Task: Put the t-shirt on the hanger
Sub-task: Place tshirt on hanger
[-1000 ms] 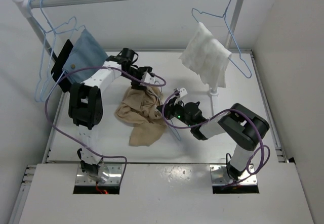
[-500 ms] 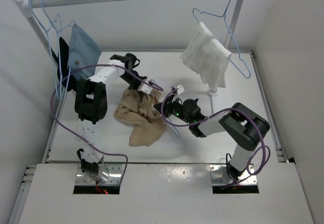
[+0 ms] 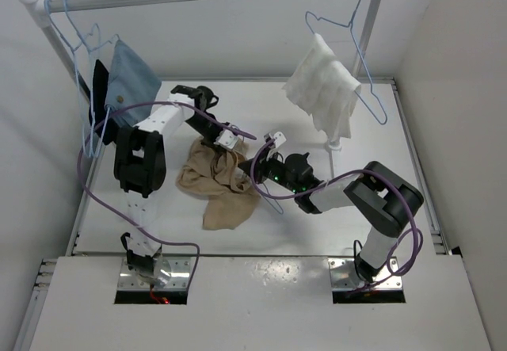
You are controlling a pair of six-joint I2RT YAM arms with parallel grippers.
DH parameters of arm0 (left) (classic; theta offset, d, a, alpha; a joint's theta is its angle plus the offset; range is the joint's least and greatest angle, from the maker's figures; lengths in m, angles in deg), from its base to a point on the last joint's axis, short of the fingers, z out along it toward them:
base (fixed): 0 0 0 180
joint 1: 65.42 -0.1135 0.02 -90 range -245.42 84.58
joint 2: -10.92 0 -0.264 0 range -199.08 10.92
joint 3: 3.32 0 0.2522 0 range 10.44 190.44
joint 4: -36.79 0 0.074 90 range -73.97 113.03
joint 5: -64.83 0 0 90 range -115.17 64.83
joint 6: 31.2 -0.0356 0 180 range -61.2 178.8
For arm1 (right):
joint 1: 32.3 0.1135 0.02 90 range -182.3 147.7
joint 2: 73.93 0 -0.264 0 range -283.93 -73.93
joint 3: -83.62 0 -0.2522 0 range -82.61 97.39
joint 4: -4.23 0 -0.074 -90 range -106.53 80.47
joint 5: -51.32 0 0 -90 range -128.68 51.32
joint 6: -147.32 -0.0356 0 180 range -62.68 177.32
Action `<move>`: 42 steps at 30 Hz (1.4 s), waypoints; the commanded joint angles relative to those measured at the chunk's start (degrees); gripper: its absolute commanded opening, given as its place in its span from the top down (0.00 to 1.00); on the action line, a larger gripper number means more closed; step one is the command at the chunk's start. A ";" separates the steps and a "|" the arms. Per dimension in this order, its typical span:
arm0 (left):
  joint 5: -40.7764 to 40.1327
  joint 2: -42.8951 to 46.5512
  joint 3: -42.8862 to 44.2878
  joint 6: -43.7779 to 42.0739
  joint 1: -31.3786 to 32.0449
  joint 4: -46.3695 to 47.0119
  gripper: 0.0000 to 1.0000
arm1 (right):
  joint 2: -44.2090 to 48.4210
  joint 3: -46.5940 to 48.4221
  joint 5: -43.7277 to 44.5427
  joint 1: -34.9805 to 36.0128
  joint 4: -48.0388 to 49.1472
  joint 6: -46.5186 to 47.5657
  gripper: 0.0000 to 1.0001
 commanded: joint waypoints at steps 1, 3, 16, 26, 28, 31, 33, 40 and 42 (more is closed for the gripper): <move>6.27 5.32 -2.63 -0.98 0.95 -5.87 0.70 | 1.88 3.02 -0.84 0.26 4.22 1.63 1.00; 5.57 5.33 -4.04 -1.51 1.56 -5.87 0.75 | 1.88 3.54 -0.84 0.26 4.22 1.63 1.00; 6.63 10.42 -2.81 13.05 2.09 3.49 1.00 | 5.64 10.47 2.84 0.26 -15.84 6.72 0.70; -1.10 18.78 -8.08 29.25 2.09 12.77 1.00 | 19.72 18.93 22.96 0.79 -46.41 7.27 0.29; -2.69 21.31 -10.19 32.22 2.09 14.34 1.00 | 22.51 19.54 24.90 1.31 -52.63 3.76 0.29; -6.29 23.87 -14.23 39.94 2.09 19.26 1.00 | 26.03 18.93 25.52 1.84 -56.67 0.06 0.40; -9.27 25.54 -15.82 43.74 2.70 22.41 1.00 | 27.62 18.40 26.83 1.84 -59.40 -2.58 0.60; -12.36 32.83 -26.88 52.28 2.71 27.18 1.00 | 26.86 21.46 15.35 3.59 -65.82 -1.09 0.46; -12.36 34.50 -28.82 54.38 2.71 27.97 1.00 | 22.99 23.31 8.93 3.60 -70.57 -3.01 0.41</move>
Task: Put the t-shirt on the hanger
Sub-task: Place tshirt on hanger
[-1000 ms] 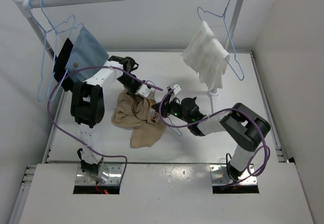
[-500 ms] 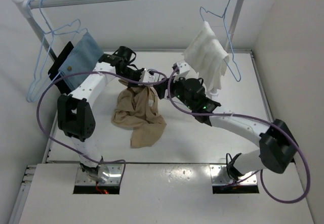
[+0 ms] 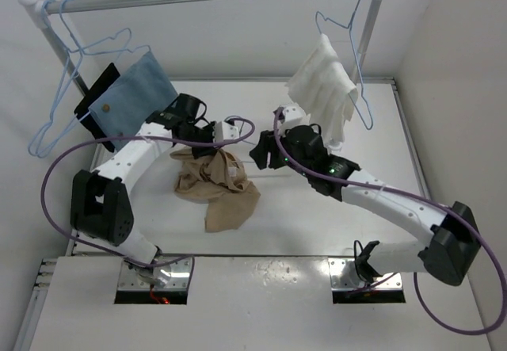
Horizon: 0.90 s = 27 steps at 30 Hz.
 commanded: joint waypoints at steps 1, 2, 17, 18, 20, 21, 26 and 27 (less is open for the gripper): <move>-0.34 5.37 -2.45 6.37 0.46 4.10 1.00 | -5.70 2.41 -10.95 0.87 -6.45 -3.98 0.40; -0.34 6.60 -4.28 6.90 0.46 4.89 1.00 | -6.32 1.01 -11.57 0.87 -5.49 -6.00 0.38; -1.40 10.04 -12.03 7.96 0.46 7.18 1.00 | -19.60 -6.83 -20.11 1.39 12.01 -11.91 0.50; -1.40 10.04 -12.03 7.96 0.46 7.18 1.00 | -20.99 -6.83 -20.11 1.40 12.62 -11.39 0.50; -1.40 10.04 -12.03 8.48 0.46 7.18 1.00 | -21.53 -7.52 -19.58 1.40 14.63 -10.86 0.48; -0.79 9.51 -11.51 8.49 0.46 7.18 1.00 | -22.40 -8.14 -19.58 1.40 15.51 -10.86 0.48; -0.78 9.51 -11.51 10.50 0.46 7.18 1.00 | -27.15 -7.10 -15.54 1.40 18.16 -12.08 0.49; -0.78 9.51 -11.51 11.03 0.46 7.18 1.00 | -27.85 -6.40 -14.75 1.40 18.16 -12.78 0.49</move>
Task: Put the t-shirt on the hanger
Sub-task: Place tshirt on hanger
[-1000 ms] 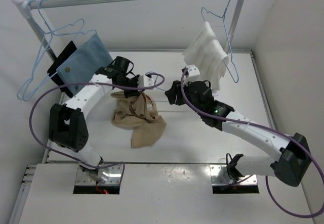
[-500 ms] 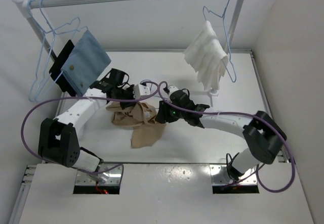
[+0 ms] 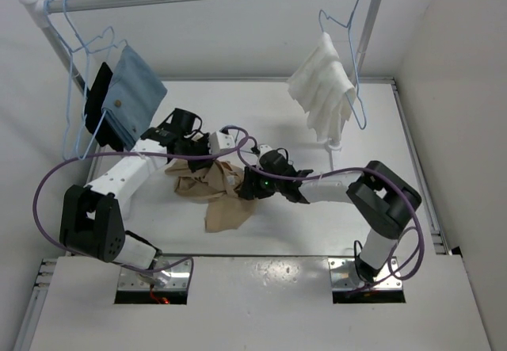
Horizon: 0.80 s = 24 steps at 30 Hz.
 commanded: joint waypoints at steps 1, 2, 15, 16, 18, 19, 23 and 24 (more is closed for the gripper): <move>1.19 1.49 0.67 2.51 0.43 1.17 1.00 | -2.29 1.83 2.70 0.37 4.17 -1.66 0.52; 1.19 1.49 0.67 2.51 0.43 1.17 1.00 | -3.42 1.83 4.18 0.37 4.17 -2.19 0.53; 5.66 2.01 1.46 1.47 -4.56 -2.78 1.00 | 0.95 -5.88 11.20 -1.91 6.29 -14.03 1.00; 6.28 2.01 2.33 0.32 -5.71 -3.65 1.00 | 2.52 -7.38 12.53 -1.92 5.58 -15.01 1.00; 7.86 2.01 4.09 -3.36 -9.38 -7.69 1.00 | 8.84 -11.59 15.69 -3.40 0.95 -16.51 1.00; 9.61 2.01 4.09 -7.73 -10.63 -9.18 1.00 | 11.22 -12.92 19.18 -3.41 -0.82 -17.39 1.00; 12.09 3.33 5.50 -24.53 -13.19 -20.25 1.00 | 21.68 -19.95 25.54 -6.13 -7.42 -20.38 1.00; 12.78 3.85 4.28 -26.21 -13.19 -20.79 1.00 | 23.01 -20.66 26.24 -6.14 -7.95 -20.91 1.00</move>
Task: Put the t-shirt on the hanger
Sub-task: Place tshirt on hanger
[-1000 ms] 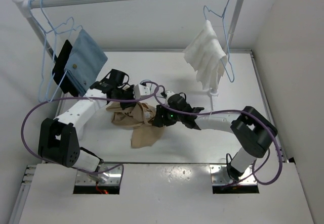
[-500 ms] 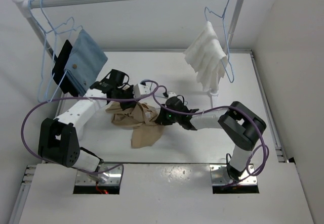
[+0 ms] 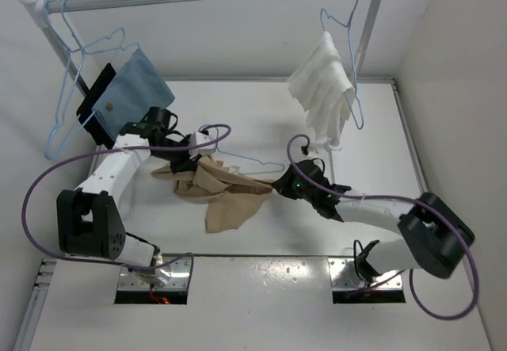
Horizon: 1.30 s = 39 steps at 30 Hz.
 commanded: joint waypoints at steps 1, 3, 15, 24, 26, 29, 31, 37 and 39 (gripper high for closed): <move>3.06 4.27 1.06 -15.81 -1.54 -7.51 1.00 | 5.94 -4.40 9.94 -3.00 -9.12 -2.92 1.00; 3.58 5.07 -0.34 -17.59 -1.54 -8.13 1.00 | 6.57 -5.29 9.95 -3.63 -9.12 -2.92 1.00; -3.08 8.76 -3.95 -27.27 -2.86 -10.51 1.00 | 11.84 -5.46 14.26 -8.73 -17.47 -1.87 1.00; -14.24 7.10 -5.19 -13.92 -0.23 1.54 1.00 | 15.18 -3.97 16.10 -9.26 -21.95 5.50 1.00; -15.83 6.57 -5.19 -13.20 0.48 2.07 1.00 | 15.80 -2.48 16.10 -8.64 -21.33 9.19 1.00; -12.25 6.56 -4.66 -12.59 0.48 2.07 1.00 | 16.33 -1.86 10.51 -8.12 -17.83 14.37 1.00; -10.39 6.56 -4.66 -11.98 0.48 2.07 1.00 | 16.33 -1.86 5.93 -8.12 -12.91 19.11 1.00; -9.07 6.04 -4.66 -6.71 1.10 2.07 1.00 | 14.66 1.82 -7.54 -5.58 -7.09 22.56 0.50; -9.07 6.04 -5.97 -4.34 1.10 2.07 1.00 | 13.08 4.88 -7.54 -4.34 -7.09 21.96 0.38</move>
